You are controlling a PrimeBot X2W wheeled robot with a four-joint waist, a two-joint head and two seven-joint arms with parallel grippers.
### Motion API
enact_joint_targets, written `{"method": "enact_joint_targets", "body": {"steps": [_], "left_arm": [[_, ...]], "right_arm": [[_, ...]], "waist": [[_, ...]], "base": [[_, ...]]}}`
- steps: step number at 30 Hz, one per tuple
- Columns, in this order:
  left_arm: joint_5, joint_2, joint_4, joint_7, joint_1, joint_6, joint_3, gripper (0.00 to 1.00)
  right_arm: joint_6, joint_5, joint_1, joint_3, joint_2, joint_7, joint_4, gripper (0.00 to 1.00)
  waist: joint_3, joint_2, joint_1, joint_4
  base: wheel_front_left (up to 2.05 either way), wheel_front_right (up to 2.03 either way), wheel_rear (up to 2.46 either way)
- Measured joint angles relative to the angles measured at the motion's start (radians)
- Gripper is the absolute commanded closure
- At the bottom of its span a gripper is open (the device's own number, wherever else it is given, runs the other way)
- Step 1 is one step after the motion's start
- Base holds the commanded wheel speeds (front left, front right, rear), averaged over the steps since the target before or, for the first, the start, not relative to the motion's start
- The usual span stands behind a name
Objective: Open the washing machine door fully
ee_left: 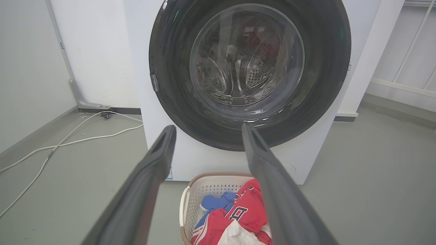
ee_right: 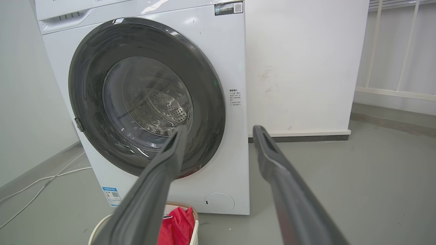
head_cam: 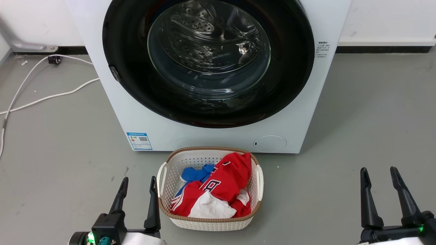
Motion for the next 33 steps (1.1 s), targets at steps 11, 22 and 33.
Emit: {"method": "enact_joint_targets", "body": {"steps": [11, 22, 33], "left_arm": [[0.000, 0.000, 0.003, 0.000, 0.000, 0.004, 0.000, 0.00], [0.001, 0.000, 0.003, 0.000, 0.003, 0.005, 0.001, 0.00], [0.001, 0.000, 0.004, 0.000, 0.005, 0.004, 0.006, 0.00]], "right_arm": [[0.000, 0.001, 0.000, 0.010, 0.000, 0.000, 0.003, 1.00], [0.000, 0.611, -0.023, -0.017, 0.001, 0.000, 0.011, 1.00], [0.000, 1.274, -0.021, 0.046, 0.001, 0.000, 0.048, 1.00]], "waist": [[-0.004, 0.0000, 0.0000, 0.000], [-0.005, 0.0000, 0.0000, -0.002], [-0.007, 0.0001, 0.0000, 0.000]], "base": [[0.00, 0.00, 0.00], [0.00, 0.00, 0.00], [0.00, 0.00, 0.00]]}}
